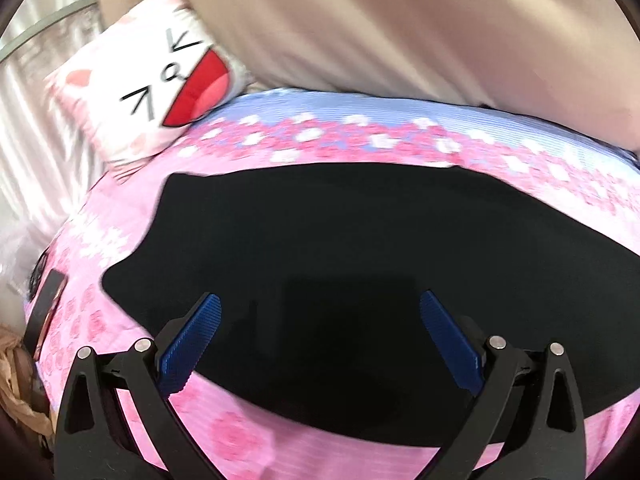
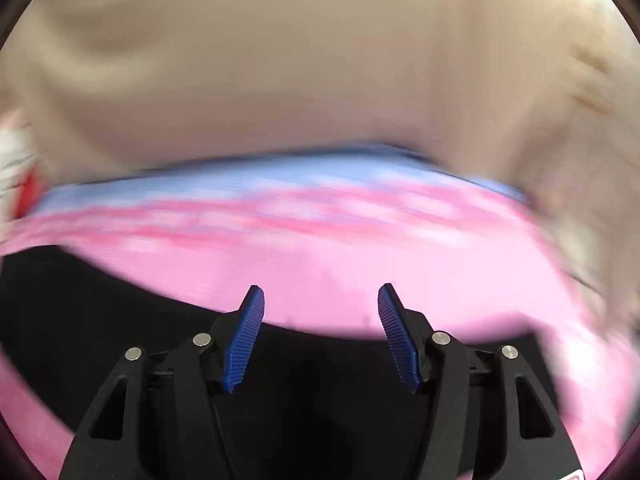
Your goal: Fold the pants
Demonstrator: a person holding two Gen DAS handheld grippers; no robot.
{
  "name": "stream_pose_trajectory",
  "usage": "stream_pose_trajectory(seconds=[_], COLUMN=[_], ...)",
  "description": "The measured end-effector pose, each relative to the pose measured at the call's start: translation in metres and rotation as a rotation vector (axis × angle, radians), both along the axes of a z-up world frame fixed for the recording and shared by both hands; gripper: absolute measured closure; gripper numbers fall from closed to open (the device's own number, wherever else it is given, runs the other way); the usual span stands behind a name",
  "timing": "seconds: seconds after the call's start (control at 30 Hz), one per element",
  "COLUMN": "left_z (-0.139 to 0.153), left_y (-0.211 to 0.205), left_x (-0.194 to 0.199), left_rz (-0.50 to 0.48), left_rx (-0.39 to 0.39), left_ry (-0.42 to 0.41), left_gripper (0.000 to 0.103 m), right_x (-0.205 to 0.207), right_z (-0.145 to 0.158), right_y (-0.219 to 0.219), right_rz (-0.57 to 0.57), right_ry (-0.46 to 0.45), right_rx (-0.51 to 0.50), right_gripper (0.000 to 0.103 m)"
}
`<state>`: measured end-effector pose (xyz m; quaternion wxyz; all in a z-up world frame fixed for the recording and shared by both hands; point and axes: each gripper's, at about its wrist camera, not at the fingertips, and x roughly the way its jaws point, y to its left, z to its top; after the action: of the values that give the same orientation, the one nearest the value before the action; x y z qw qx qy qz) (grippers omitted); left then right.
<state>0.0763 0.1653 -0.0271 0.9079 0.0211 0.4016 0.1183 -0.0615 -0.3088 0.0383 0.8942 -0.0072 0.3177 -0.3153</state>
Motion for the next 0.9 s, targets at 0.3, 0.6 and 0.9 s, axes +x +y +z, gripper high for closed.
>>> stream_pose_trajectory(seconds=[0.3,0.6,0.9], left_z=[0.003,0.002,-0.004], left_y=[-0.111,-0.117,-0.064], left_x=[0.011,0.016,0.015], left_rz=[-0.197,-0.183,-0.102], left_rx=[-0.05,-0.125,-0.175], left_ry=[0.045,0.107,0.101], left_gripper=[0.005,0.005,0.005], right_x=[-0.146,-0.124,-0.111], right_z=[-0.021,-0.039,0.016], right_y=[-0.145,-0.127,-0.081], right_rz=[-0.238,-0.168,0.036], right_ry=[-0.149,-0.16,-0.401], right_rx=[0.357,0.444,0.632], right_gripper=[0.043,0.077,0.083])
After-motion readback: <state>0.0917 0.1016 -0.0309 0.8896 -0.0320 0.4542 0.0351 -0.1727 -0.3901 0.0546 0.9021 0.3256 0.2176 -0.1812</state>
